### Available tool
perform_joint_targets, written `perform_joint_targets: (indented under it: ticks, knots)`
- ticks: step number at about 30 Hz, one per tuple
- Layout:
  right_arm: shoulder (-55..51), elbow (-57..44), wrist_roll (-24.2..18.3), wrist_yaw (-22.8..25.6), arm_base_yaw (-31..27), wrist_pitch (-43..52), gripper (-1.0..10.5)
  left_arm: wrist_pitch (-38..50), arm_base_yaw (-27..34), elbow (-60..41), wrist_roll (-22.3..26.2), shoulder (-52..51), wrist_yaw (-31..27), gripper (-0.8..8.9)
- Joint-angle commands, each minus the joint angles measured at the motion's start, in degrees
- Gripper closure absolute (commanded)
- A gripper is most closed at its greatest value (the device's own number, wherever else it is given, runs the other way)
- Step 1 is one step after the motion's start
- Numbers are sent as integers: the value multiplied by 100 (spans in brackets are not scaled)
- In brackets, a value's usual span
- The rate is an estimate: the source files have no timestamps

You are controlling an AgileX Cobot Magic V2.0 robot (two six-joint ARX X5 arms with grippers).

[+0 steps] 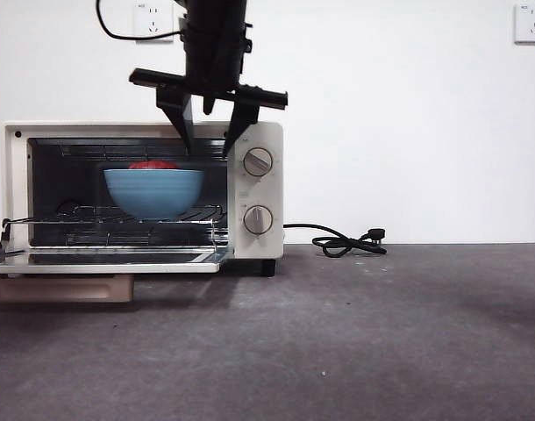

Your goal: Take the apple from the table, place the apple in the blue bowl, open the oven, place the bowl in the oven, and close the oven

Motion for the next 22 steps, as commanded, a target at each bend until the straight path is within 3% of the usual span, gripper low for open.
perform_joint_targets:
  ticks: [1,7,14,18,22]
  knots:
    - [-122,22,-293,87,107,-33,729,42,-13,-22,26,-15,7,819]
    - [-562,22,-802,146,267,-326,729,44,-7,-22,35,-15,-81,819]
    - [-1344,22,-1945,168,452,-1088,730,31,59,-22,247,-13,-481,822]
    - [-1714,22,-2452,186,507,-1764,797,22,374,-22,457,-2,-479,822]
    - [-2065,15,-2763,643,507,-2463,856,39,994,-22,721,61,-476,823]
